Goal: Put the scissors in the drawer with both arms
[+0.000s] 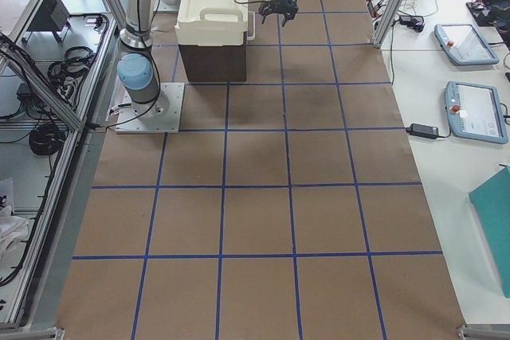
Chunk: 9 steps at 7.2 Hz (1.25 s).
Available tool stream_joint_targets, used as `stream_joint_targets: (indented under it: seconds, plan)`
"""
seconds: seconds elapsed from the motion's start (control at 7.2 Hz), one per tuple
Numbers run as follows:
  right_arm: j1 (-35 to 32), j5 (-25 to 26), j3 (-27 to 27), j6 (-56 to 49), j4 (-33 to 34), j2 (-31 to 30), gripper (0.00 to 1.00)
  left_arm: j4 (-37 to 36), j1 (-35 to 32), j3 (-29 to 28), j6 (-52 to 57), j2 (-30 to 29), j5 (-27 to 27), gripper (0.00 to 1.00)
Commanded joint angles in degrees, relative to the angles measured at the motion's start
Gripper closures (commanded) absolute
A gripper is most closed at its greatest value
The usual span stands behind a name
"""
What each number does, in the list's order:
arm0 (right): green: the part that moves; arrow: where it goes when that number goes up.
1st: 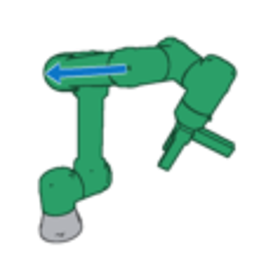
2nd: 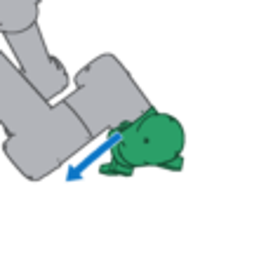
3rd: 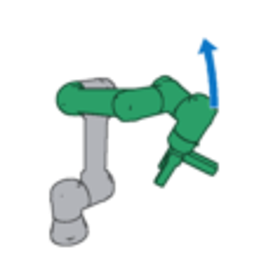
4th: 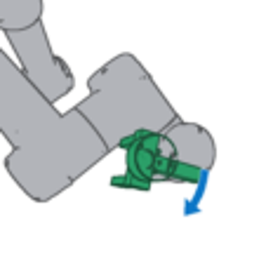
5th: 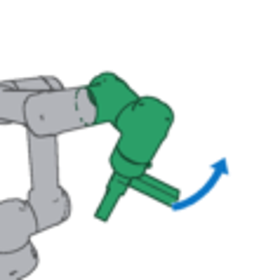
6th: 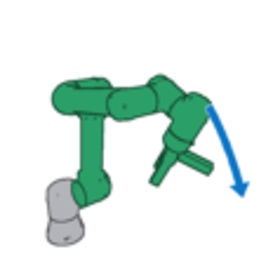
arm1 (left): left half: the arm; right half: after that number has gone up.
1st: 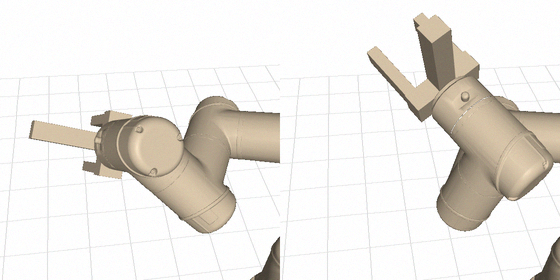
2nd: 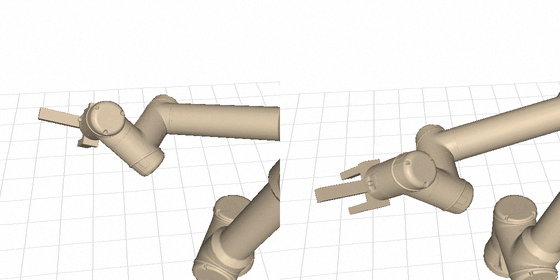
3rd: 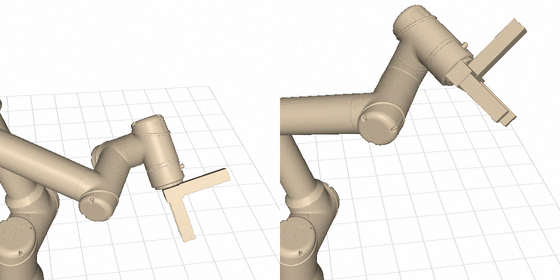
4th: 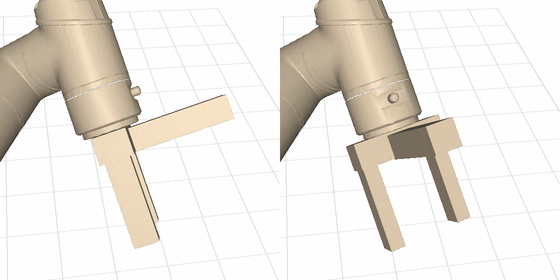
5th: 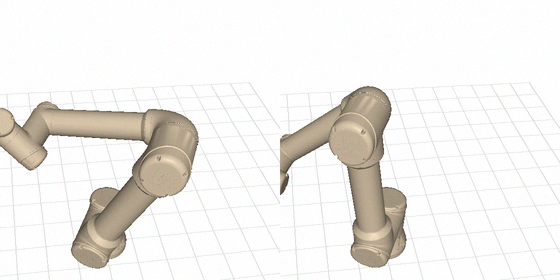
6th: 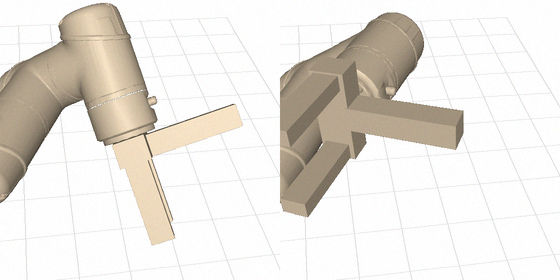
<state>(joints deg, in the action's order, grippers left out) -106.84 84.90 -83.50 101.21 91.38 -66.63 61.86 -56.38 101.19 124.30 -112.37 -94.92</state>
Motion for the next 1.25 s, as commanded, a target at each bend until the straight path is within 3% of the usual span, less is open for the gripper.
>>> stream_joint_targets:
  seconds: [0.0, 0.28, 0.83, 1.11]
  plan:
    - [-0.04, -0.26, 0.00, 1.71, -3.47, 0.18, 0.00, -9.87, 0.31, 5.21, 2.52, -1.10, 0.00, 0.00]
    - [-0.04, -0.26, 0.00, 2.15, -5.93, 0.36, 0.00, -12.90, 0.31, 8.40, 3.14, 0.03, 0.35, 0.00]
    - [-0.04, -0.17, 0.00, 3.20, -7.44, 0.88, 0.00, -16.94, 0.57, 8.85, 4.99, -1.63, 0.96, 0.00]
    - [-0.30, -0.35, -0.09, 3.73, -8.05, 1.76, 0.00, -17.30, 0.57, 8.93, 4.82, -2.76, 4.03, 0.00]
